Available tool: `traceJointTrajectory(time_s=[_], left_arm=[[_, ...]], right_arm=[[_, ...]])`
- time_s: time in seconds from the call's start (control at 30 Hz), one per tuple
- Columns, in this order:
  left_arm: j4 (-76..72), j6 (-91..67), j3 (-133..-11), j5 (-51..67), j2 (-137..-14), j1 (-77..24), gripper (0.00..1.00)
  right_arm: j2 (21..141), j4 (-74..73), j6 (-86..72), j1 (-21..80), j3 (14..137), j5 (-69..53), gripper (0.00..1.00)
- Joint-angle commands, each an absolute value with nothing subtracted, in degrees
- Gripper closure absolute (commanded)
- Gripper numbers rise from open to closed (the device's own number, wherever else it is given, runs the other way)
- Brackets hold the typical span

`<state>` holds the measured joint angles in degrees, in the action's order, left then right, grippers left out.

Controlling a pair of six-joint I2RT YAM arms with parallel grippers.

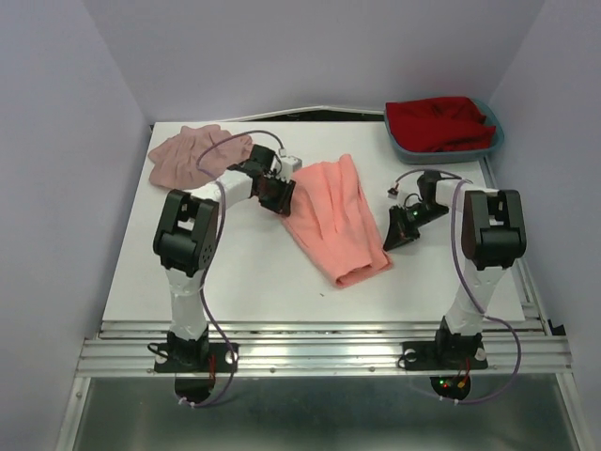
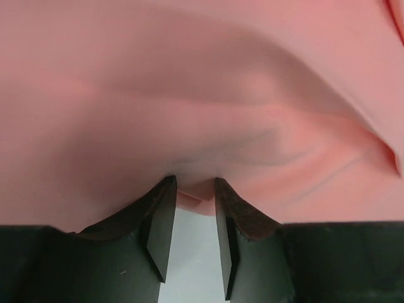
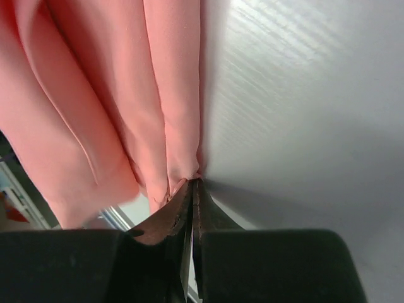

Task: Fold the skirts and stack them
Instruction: Fold the skirt

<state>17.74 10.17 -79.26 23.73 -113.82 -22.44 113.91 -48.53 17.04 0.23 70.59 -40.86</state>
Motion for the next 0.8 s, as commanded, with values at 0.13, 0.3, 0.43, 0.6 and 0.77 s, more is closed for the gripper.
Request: traceJointTrajectory(time_s=[0.13,0.3,0.43,0.6,0.77], left_arm=[[21.0,17.2,-101.1,21.4,-120.1,-12.3,0.41],[21.6,18.4,-96.3,23.8,-110.2,-13.3,0.25],[21.2,16.9,-87.4,23.2,-96.4,-20.5,0.19],[18.5,10.7,-76.7,18.0,-88.2,-32.2,0.18],[17.5,1.3,-74.2,11.9,-90.4,-41.4,0.26]], right_arm=[[113.2,-31.3,-2.3,8.0,67.5,-48.9,0.91],[111.1,-25.0,-11.9,8.0,67.7,-49.2,0.83],[105.0,-21.8,-15.8,8.0,63.2,-47.9,0.78],[99.0,-21.8,-17.1,8.0,59.7,-42.2,0.70],[100.5,-18.6,-21.5,8.0,56.1,-43.6,0.51]])
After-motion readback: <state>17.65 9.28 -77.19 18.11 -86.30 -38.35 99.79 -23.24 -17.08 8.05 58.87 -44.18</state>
